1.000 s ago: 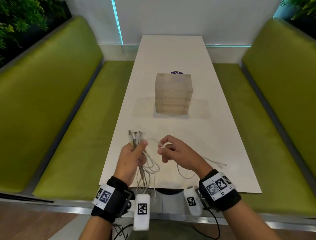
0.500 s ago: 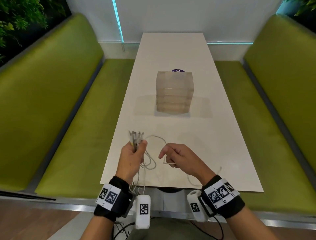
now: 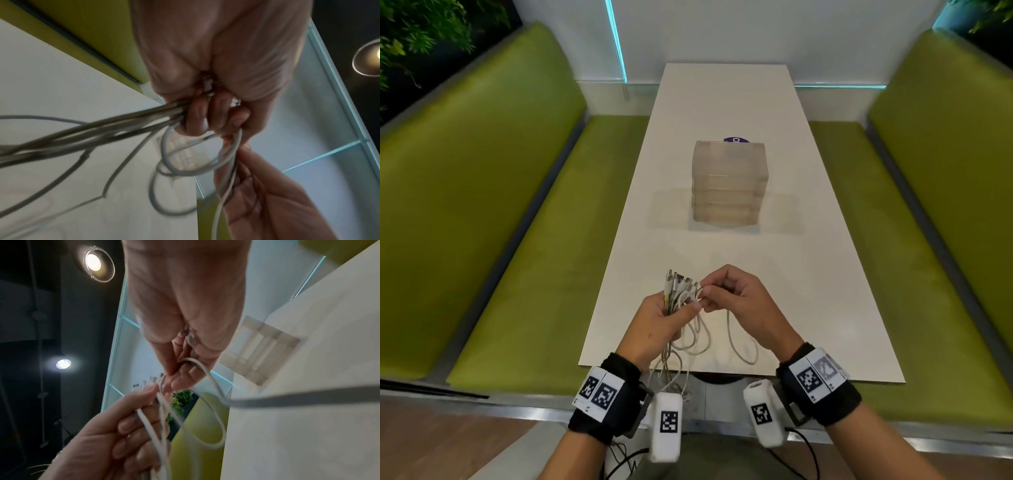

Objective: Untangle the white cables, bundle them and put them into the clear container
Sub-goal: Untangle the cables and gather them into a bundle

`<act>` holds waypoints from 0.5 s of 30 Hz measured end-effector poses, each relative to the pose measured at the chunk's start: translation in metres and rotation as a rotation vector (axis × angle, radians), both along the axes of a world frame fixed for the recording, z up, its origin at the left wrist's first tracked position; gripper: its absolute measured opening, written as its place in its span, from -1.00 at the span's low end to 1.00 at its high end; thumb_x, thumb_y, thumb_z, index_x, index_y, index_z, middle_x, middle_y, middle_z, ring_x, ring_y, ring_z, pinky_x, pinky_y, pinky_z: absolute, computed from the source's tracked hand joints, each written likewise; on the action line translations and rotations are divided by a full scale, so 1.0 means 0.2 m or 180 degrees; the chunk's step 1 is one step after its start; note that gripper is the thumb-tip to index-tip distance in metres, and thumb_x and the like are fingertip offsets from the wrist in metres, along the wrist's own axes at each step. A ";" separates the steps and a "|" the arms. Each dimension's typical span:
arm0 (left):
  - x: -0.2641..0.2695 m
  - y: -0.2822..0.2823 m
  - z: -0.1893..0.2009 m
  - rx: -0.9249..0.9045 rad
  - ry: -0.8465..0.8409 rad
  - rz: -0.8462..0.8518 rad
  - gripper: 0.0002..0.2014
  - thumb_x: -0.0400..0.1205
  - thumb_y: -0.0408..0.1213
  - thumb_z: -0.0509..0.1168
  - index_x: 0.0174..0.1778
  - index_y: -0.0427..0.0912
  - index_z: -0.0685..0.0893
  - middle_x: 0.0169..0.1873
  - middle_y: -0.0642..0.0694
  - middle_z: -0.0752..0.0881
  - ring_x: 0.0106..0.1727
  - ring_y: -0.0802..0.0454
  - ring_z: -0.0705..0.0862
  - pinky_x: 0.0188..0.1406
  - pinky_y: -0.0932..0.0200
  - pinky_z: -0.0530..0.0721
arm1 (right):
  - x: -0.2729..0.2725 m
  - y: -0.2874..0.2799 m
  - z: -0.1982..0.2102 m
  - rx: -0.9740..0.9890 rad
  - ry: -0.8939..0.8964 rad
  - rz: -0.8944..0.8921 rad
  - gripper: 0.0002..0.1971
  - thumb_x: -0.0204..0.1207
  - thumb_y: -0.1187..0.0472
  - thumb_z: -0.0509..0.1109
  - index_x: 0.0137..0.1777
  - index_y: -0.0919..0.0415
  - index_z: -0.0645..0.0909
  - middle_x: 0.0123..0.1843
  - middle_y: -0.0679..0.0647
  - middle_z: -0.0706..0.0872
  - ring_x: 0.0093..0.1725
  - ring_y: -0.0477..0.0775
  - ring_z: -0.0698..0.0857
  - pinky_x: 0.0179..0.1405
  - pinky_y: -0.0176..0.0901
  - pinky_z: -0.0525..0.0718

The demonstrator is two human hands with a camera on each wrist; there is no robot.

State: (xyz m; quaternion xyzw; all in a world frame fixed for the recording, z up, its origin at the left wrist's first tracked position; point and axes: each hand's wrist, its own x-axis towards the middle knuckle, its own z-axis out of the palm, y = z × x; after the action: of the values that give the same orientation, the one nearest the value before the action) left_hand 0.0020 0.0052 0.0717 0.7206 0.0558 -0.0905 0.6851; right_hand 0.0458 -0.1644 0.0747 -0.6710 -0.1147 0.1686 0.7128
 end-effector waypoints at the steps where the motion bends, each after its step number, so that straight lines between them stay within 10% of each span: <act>1: 0.00 0.01 -0.01 -0.0003 0.0044 0.0100 -0.75 0.63 -0.34 0.34 -0.37 -0.17 0.53 -0.59 0.06 0.27 -0.57 0.10 0.21 -0.57 0.21 0.23 | 0.00 -0.01 0.00 -0.0131 0.0050 0.0087 -0.93 0.58 0.38 0.36 0.02 0.37 0.63 -0.17 0.19 0.79 -0.13 0.07 0.77 -0.03 -0.12 0.71; 5: 0.02 0.07 -0.02 0.0034 0.0193 0.0365 -0.66 0.64 -0.36 0.32 -0.45 -0.12 0.42 -0.62 0.05 0.29 -0.59 0.08 0.22 -0.53 0.16 0.23 | 0.00 -0.08 -0.04 -0.1302 -0.0081 0.0719 -0.96 0.54 0.24 0.43 -0.05 0.17 0.68 -0.14 0.03 0.85 -0.06 -0.09 0.77 0.05 -0.18 0.64; 15: 0.02 0.03 -0.02 0.0307 0.0347 -0.0027 -0.71 0.62 -0.37 0.35 -0.40 -0.13 0.45 -0.57 -0.01 0.30 -0.56 0.07 0.22 -0.59 0.21 0.23 | -0.04 -0.07 -0.08 -0.1403 0.0528 0.1228 -0.96 0.53 0.40 0.37 -0.11 0.27 0.61 -0.08 0.30 0.80 -0.08 0.20 0.82 -0.04 -0.05 0.79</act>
State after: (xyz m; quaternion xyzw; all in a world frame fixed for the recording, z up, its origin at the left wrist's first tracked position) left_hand 0.0060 0.0113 0.0667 0.7470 0.0942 -0.1297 0.6452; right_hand 0.0382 -0.1787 0.0591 -0.7593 -0.1421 0.3759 0.5118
